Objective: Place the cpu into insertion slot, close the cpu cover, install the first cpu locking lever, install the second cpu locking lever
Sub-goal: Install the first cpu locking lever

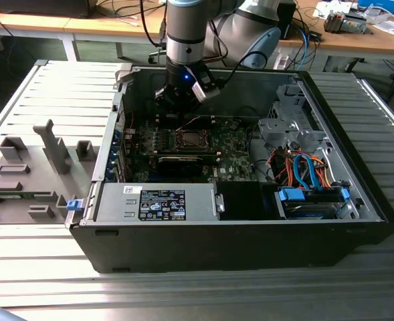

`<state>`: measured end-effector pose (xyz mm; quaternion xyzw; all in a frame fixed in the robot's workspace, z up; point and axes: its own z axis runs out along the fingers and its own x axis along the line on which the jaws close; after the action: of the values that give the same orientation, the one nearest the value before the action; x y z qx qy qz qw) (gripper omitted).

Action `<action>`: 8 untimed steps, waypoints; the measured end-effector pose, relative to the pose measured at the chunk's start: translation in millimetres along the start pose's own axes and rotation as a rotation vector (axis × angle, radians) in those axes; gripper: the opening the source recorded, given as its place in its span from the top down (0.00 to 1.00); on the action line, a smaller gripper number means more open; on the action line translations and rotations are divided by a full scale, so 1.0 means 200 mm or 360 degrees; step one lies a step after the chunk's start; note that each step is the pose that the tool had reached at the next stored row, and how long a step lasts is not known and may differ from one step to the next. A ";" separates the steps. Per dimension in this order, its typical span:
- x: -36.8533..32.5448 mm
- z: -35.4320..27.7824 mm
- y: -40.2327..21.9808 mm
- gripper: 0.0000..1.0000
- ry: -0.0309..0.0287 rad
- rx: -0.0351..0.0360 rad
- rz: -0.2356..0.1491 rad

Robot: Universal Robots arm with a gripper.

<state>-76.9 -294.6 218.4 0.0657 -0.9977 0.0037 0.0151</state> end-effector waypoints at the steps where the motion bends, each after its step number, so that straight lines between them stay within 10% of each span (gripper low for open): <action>1: 0.000 0.002 0.003 0.89 0.00000 0.0000 0.0004; 8: -0.004 0.020 0.003 0.89 0.00000 0.0000 0.0006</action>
<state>-76.3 -293.9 214.3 0.0638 -0.9978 0.0037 0.0151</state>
